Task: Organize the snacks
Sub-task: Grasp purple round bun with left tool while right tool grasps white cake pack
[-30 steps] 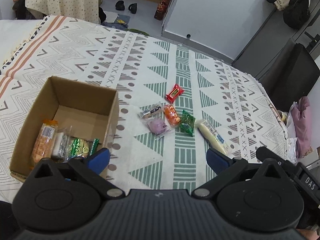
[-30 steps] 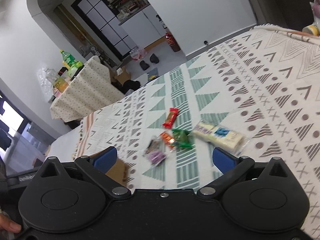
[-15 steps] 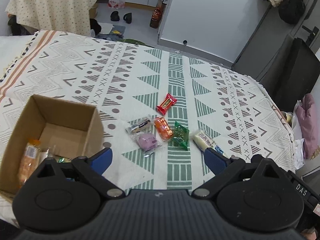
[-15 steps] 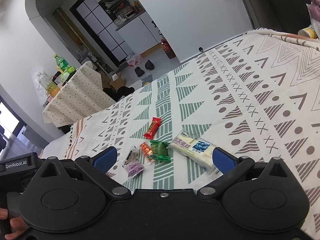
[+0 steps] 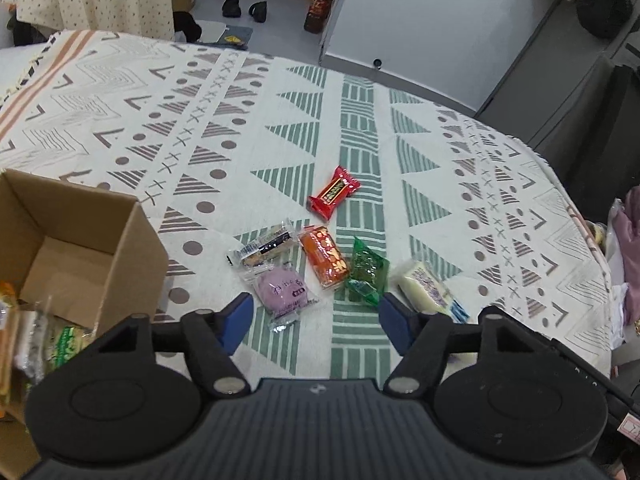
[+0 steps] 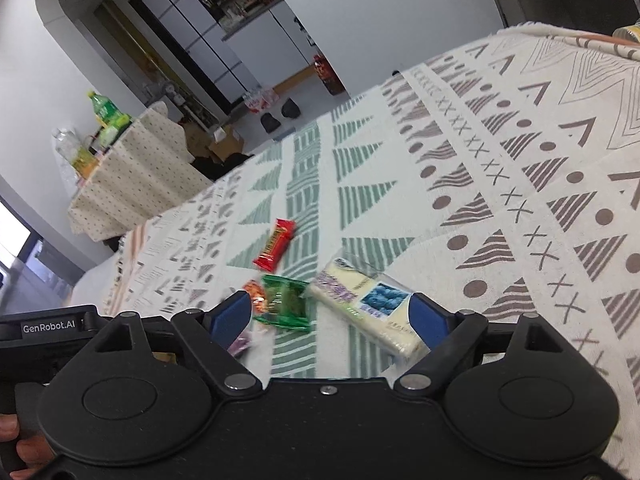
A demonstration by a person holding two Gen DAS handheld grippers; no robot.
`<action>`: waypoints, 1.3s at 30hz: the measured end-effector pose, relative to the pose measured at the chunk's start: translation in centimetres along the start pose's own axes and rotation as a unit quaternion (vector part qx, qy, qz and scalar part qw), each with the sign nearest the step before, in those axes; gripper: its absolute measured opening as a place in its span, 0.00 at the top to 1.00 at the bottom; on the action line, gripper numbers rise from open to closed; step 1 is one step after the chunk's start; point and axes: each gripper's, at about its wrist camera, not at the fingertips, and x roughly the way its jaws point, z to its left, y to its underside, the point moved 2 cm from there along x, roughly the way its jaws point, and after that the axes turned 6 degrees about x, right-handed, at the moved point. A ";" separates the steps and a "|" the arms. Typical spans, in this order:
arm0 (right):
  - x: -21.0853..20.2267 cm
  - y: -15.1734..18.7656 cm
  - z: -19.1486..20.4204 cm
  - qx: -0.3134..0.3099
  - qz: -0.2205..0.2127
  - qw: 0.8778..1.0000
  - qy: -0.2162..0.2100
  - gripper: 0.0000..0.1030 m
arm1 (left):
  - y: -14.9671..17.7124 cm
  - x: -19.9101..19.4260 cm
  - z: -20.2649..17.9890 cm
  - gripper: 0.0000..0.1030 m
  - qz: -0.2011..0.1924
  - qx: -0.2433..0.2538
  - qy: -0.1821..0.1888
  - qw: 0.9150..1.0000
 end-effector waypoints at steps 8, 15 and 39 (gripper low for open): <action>2.9 -0.2 -1.3 0.007 0.012 1.000 0.011 0.18 | 0.1 4.3 0.6 0.42 0.011 -0.011 -0.012 1.000; 4.4 -0.7 -1.6 0.002 0.012 1.000 0.015 0.18 | 0.3 6.7 0.4 0.42 0.024 -0.015 -0.022 0.999; 4.8 1.9 -0.2 -0.066 0.098 0.993 0.014 0.67 | 2.4 4.3 0.9 0.67 0.018 -0.006 -0.032 0.999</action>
